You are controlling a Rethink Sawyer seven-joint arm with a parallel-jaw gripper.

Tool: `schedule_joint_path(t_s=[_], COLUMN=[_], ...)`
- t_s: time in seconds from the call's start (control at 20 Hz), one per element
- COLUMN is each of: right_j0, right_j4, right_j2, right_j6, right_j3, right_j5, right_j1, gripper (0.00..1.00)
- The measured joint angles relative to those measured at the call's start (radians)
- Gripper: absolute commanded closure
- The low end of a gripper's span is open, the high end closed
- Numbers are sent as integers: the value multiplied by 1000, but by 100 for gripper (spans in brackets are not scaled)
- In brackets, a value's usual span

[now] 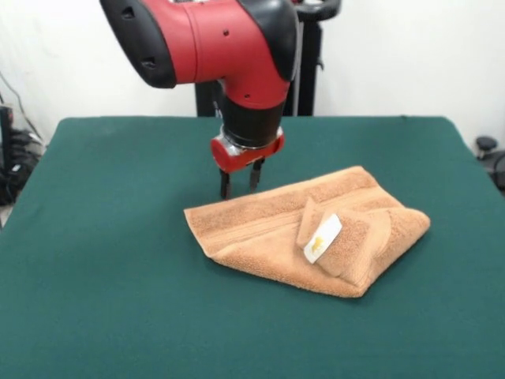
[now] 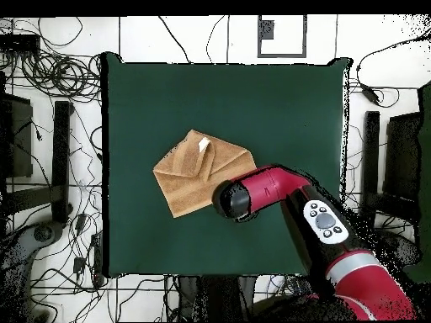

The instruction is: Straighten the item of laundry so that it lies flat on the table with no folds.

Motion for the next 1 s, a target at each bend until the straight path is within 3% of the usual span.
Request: schedule_joint_path(t_s=[0.45,1.0], right_j0=[5,2], right_j4=[41,91], right_j2=[21,138], right_j6=[0,0], right_j3=[45,28], right_j5=[28,44], right_j1=[-55,-88], gripper=[0,0])
